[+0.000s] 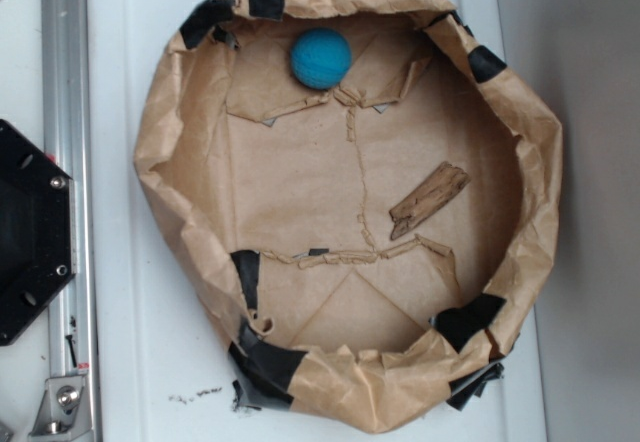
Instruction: Grab the blue ball.
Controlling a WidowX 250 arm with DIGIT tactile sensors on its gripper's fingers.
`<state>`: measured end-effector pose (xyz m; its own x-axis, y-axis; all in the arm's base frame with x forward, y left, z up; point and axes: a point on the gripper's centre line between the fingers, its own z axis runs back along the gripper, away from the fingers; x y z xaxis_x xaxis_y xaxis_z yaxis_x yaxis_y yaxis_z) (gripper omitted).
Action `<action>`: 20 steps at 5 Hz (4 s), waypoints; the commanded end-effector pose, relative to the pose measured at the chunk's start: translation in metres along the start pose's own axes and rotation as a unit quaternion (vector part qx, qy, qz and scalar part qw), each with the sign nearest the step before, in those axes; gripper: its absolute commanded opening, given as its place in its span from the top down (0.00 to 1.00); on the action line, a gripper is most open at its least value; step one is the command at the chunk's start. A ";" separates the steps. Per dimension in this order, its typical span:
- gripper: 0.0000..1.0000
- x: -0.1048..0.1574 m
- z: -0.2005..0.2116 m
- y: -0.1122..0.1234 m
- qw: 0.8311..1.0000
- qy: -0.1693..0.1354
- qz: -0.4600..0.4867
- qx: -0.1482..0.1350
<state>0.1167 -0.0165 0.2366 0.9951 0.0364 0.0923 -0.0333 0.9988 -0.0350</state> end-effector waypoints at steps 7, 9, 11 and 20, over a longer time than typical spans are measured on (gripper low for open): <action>0.00 0.147 -0.143 0.042 0.958 0.047 -0.279 0.039; 0.00 0.126 -0.182 0.071 0.923 0.075 -0.377 0.010; 0.00 0.155 -0.177 0.107 0.881 -0.027 -0.468 0.056; 0.00 0.122 -0.206 0.136 0.893 0.091 -0.430 0.100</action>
<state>0.2526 0.1161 0.0288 0.6462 -0.7431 -0.1736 0.7631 0.6323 0.1338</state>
